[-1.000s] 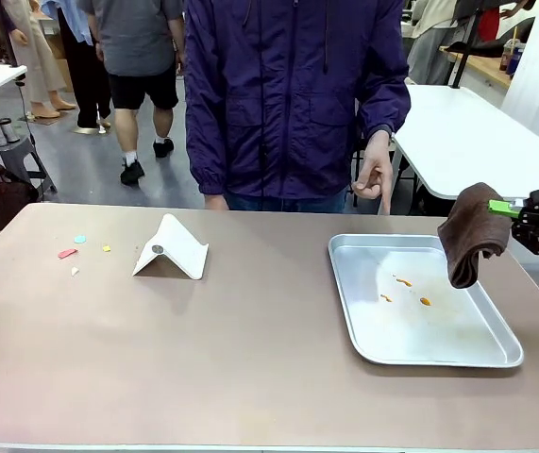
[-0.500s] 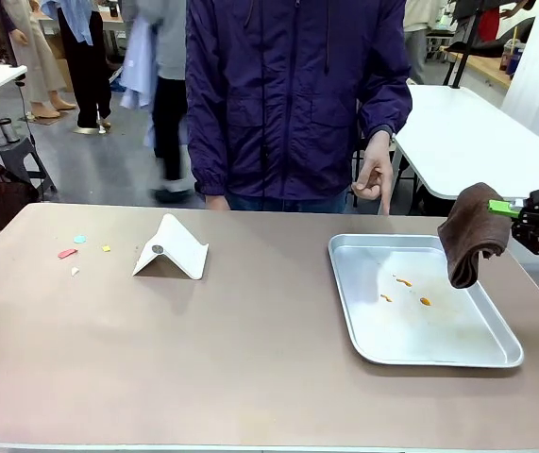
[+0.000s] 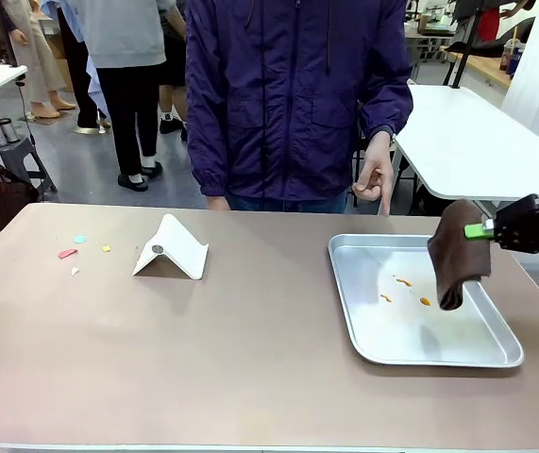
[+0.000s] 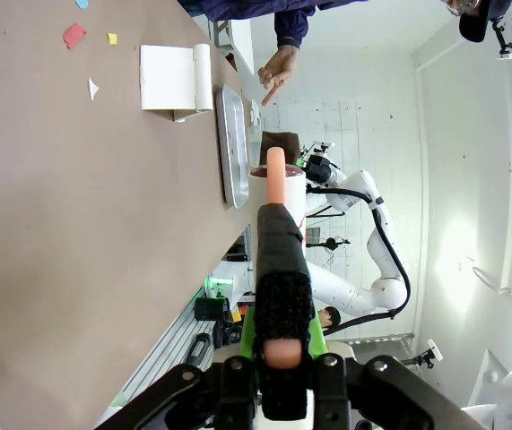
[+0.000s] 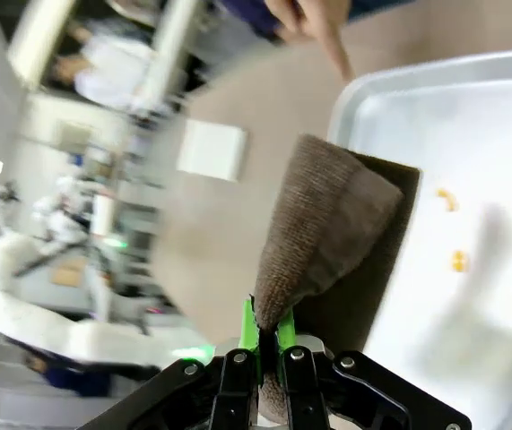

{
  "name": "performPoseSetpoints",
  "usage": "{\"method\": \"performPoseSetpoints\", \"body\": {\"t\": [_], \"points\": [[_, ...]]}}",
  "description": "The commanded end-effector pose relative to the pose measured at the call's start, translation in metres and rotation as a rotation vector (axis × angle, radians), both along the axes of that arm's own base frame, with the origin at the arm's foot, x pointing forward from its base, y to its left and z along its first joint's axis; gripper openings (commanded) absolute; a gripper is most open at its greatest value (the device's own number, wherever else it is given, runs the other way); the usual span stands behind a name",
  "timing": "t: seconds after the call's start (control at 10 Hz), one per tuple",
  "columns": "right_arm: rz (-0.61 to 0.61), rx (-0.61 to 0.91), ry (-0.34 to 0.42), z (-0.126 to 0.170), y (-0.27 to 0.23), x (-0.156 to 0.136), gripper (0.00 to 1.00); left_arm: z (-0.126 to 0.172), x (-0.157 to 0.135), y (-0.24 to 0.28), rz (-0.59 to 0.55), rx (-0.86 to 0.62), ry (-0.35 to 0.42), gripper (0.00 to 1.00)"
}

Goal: Clean the surface of the table.
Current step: If a person points to the right, clean the right side of the table with your right hand, and if they point to the left, clean the left side with your left hand.

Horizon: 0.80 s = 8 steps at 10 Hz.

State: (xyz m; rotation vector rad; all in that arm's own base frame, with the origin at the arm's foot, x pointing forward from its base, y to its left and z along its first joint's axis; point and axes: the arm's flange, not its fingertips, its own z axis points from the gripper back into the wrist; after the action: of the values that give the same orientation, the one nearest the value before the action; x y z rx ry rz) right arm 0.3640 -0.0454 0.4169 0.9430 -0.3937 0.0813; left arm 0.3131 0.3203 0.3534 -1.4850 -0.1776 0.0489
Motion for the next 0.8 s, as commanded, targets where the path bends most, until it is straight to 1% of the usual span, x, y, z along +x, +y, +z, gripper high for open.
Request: {"method": "performPoseSetpoints", "body": {"t": [0.0,0.1,0.2,0.3,0.4,0.5,0.6,0.7], "points": [[0.019,-0.312,-0.049,0.008,0.018,0.009,0.08,0.005,-0.003,0.0,-0.009,0.007,0.006,0.09],[0.031,-0.378,-0.061,0.01,0.024,0.018,0.08,0.005,-0.003,0.0,-0.009,0.007,0.006,0.09],[-0.008,-0.424,-0.028,0.01,0.03,0.029,0.08,0.005,-0.003,0.0,-0.009,0.007,0.006,0.09],[-0.033,-0.494,-0.027,0.007,0.035,0.039,0.08,0.005,-0.003,0.0,-0.009,0.007,0.006,0.09],[-0.066,-0.57,-0.021,0.003,0.036,0.049,0.08,0.005,-0.003,0.0,-0.009,0.007,0.006,0.09],[-0.073,-0.61,-0.024,-0.002,0.036,0.056,0.08,0.005,-0.003,0.0,-0.009,0.007,0.006,0.09],[-0.074,-0.702,-0.027,-0.01,0.034,0.062,0.08,0.005,-0.003,0.0,-0.009,0.007,0.006,0.09],[-0.075,-0.737,-0.03,-0.013,0.032,0.067,0.08,0.005,-0.003,0.0,-0.009,0.007,0.006,0.09]]}}
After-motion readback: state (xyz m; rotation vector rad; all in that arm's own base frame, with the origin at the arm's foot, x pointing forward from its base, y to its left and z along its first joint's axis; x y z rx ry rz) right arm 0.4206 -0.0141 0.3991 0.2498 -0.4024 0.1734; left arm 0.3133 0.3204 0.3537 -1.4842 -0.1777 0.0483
